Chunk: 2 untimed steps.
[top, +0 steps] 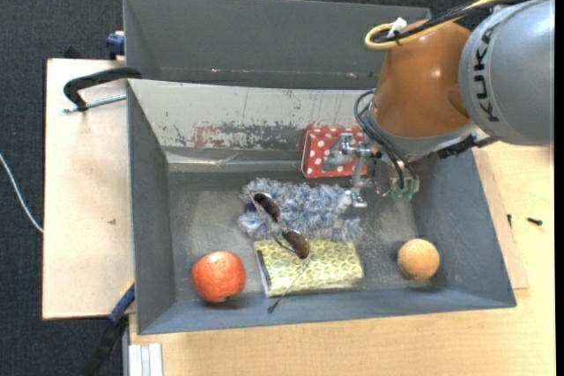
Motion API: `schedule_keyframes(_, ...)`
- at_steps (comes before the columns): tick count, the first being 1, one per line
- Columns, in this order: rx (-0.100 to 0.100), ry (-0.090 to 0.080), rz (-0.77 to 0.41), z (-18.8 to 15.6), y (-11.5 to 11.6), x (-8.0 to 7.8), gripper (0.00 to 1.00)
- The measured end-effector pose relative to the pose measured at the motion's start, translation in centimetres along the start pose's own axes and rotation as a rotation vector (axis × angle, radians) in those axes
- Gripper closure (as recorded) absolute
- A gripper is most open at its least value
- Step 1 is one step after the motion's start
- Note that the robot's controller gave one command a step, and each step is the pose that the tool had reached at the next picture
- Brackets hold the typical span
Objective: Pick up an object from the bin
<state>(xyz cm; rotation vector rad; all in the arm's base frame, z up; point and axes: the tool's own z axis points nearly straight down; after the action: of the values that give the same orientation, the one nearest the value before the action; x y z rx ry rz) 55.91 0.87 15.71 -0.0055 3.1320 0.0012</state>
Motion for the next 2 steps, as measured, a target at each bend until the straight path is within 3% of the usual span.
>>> schedule_keyframes(1,0.0,0.016,-0.052,8.2,0.61,1.28,1.0)
schedule_keyframes(2,0.0,0.016,-0.052,8.2,0.61,1.28,1.0)
